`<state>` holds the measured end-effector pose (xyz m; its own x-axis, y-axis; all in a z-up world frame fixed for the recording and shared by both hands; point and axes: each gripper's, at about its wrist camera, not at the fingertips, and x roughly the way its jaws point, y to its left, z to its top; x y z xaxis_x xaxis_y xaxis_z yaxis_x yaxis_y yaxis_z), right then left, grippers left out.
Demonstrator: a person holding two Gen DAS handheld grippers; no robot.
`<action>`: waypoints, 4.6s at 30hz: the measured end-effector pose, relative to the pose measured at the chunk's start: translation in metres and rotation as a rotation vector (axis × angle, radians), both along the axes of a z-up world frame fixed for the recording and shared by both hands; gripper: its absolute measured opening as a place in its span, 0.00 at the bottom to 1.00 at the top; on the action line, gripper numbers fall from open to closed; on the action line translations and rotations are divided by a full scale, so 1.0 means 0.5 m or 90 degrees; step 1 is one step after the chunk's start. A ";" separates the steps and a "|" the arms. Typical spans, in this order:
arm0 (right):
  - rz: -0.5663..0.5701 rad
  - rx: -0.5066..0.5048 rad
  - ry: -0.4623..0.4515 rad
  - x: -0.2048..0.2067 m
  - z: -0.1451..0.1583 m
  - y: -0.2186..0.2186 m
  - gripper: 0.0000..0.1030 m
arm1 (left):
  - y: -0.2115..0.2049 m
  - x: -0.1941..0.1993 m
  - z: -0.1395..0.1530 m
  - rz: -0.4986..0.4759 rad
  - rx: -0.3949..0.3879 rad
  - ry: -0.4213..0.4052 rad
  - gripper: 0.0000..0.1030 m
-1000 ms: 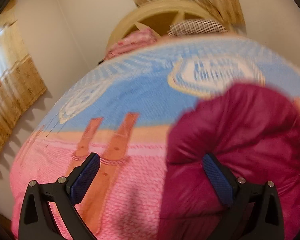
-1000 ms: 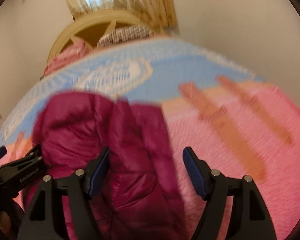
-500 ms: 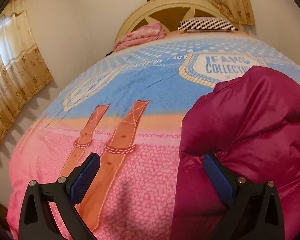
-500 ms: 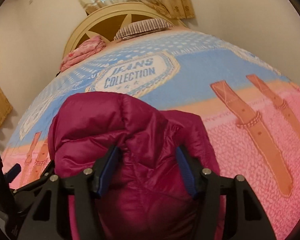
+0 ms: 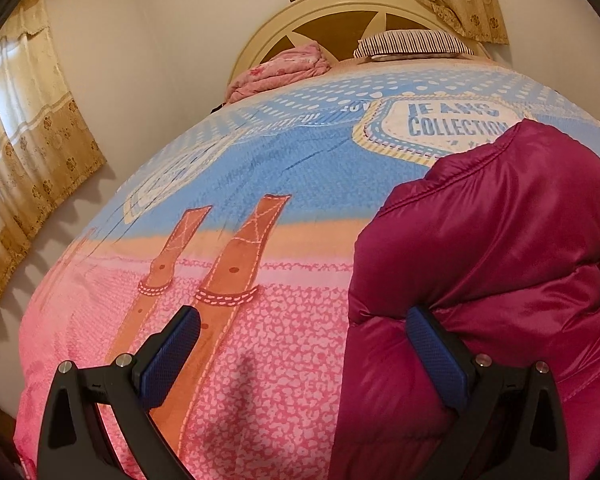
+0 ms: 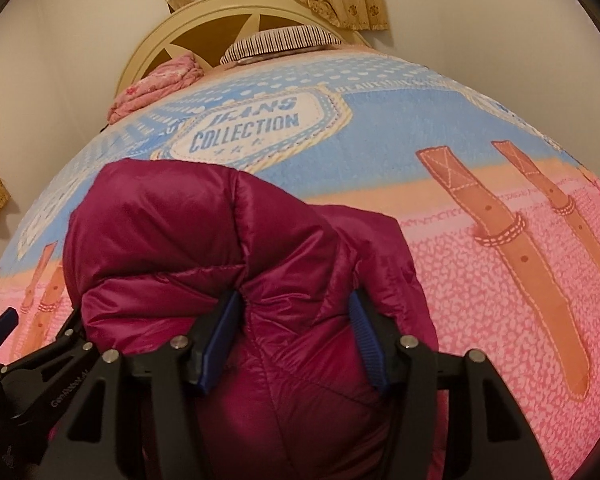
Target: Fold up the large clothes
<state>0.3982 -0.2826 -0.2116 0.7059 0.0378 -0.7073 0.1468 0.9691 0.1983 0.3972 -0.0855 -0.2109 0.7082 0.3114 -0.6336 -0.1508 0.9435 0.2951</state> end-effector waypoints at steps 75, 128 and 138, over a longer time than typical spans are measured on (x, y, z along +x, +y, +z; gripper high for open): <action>0.087 0.051 -0.048 -0.209 0.030 0.037 0.21 | 0.023 -0.200 0.115 -0.188 -0.028 -0.047 0.00; 0.437 -0.013 -0.063 -0.170 0.079 0.517 0.20 | 0.611 -0.362 0.172 0.121 -0.032 -0.082 0.00; 0.444 -0.030 -0.052 -0.166 0.072 0.535 0.20 | 0.631 -0.352 0.136 0.135 -0.048 -0.060 0.00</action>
